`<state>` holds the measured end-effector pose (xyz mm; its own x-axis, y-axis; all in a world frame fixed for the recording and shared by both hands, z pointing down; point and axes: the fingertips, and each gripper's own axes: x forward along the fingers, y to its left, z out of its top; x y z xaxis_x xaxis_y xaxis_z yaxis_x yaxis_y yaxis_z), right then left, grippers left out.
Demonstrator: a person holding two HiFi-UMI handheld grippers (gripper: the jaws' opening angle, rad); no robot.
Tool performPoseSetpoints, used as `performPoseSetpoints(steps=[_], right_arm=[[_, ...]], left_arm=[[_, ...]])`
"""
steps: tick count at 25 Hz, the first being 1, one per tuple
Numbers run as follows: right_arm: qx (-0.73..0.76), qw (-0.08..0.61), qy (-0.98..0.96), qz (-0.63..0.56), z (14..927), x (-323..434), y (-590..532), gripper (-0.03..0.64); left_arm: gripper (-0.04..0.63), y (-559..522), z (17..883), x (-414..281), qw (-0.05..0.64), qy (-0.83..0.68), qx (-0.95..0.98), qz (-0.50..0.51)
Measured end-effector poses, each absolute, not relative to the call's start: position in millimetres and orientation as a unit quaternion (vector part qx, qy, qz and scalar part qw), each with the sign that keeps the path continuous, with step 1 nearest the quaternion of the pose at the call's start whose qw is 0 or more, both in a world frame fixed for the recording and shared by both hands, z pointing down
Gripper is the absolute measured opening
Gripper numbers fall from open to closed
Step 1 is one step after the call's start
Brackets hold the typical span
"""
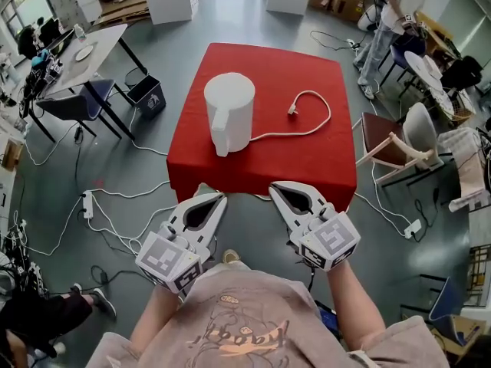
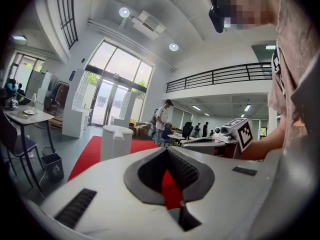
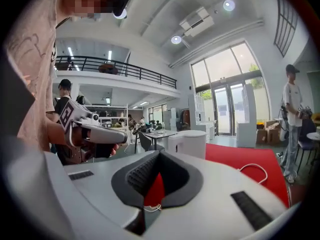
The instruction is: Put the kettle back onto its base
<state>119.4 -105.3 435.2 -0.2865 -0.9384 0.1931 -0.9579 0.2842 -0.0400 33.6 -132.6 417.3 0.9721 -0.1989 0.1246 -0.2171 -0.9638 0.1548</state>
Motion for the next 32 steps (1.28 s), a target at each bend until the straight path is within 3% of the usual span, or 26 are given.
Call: performPoseSetpoints(steps=[19, 32], right_arm=[[0.567, 0.015, -0.820, 0.083, 401, 86, 23, 0.005], [0.544, 0.019, -0.835, 0.079, 391, 28, 119, 0.005]], left_arm=[[-0.009, -5, 406, 23, 0.077, -0.091, 0.991, 0.059], [-0.009, 99, 402, -31, 0.079, -0.108, 0.988, 0.073]])
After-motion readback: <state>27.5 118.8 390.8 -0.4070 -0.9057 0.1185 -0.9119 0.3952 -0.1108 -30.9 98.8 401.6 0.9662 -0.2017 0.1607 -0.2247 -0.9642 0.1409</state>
